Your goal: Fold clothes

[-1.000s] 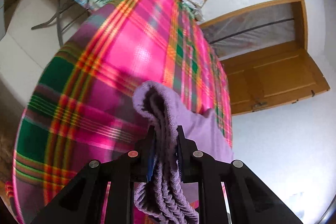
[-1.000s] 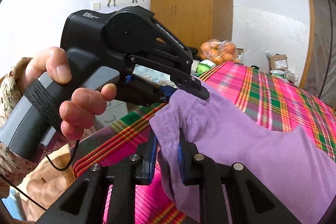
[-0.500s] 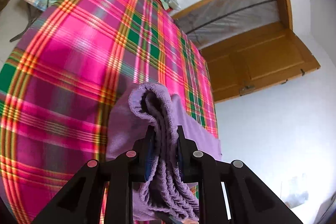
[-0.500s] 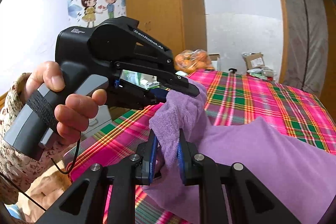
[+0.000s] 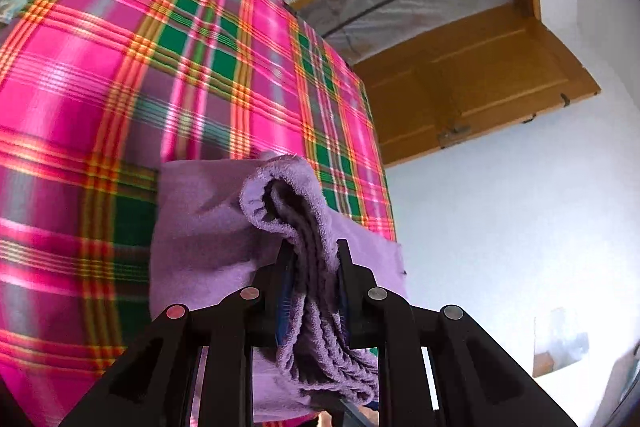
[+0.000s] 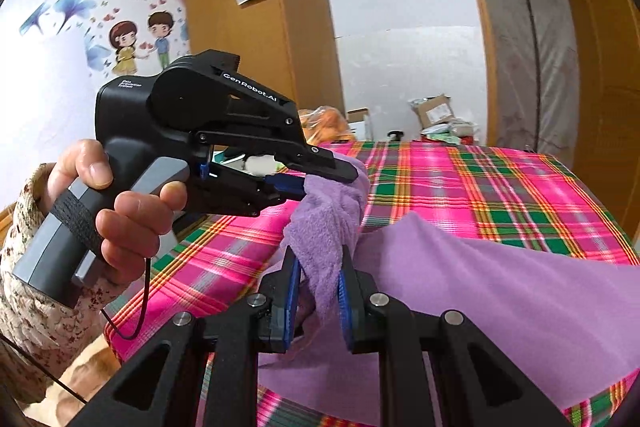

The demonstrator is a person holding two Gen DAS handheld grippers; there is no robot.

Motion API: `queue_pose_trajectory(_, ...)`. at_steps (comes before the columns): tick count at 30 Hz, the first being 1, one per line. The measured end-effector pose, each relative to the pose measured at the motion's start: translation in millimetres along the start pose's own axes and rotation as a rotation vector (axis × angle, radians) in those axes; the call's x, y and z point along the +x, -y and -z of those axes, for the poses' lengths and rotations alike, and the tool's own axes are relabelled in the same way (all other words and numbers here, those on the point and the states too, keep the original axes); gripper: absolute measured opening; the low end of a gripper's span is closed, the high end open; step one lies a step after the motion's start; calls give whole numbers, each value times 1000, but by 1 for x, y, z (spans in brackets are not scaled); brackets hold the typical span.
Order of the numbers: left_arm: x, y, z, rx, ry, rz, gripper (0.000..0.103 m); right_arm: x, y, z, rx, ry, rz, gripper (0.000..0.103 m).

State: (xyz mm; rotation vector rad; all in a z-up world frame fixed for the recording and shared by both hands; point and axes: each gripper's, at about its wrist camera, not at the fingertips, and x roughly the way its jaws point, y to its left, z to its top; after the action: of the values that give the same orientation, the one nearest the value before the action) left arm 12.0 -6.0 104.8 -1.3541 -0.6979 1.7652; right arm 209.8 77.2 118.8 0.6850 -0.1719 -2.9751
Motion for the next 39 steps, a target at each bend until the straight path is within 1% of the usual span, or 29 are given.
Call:
queue_pose_trajectory(10, 45, 26, 4, 17, -70, 25, 18, -18, 35, 7, 53, 3, 77, 18)
queue_pose_trajectory(15, 67, 33, 6, 21, -106, 26, 18, -19, 53, 16, 89, -23, 118, 18)
queue_pose_trajectory(23, 108, 30, 9, 8, -176, 3, 18, -13, 77, 36, 139, -82, 161, 18)
queue_pose_trajectory(27, 122, 26, 12, 6, -202, -9, 18, -11, 84, 43, 156, -101, 178, 18)
queue_pose_trajectory(28, 125, 25, 13, 7, -208, -9, 21, -10, 87, 45, 161, -107, 181, 18)
queue_pose_trajectory(31, 129, 21, 11, -3, -216, -10, 24, -8, 94, 50, 180, -117, 187, 18)
queue_pose_trajectory(35, 122, 21, 10, 16, -199, -5, 24, -9, 101, 56, 202, -131, 197, 18)
queue_pose_trajectory(38, 103, 23, 8, 63, -139, -4, 24, -12, 107, 60, 231, -142, 215, 19)
queue_pose_trajectory(39, 96, 23, 8, 73, -117, -4, 24, -13, 110, 61, 241, -146, 221, 21)
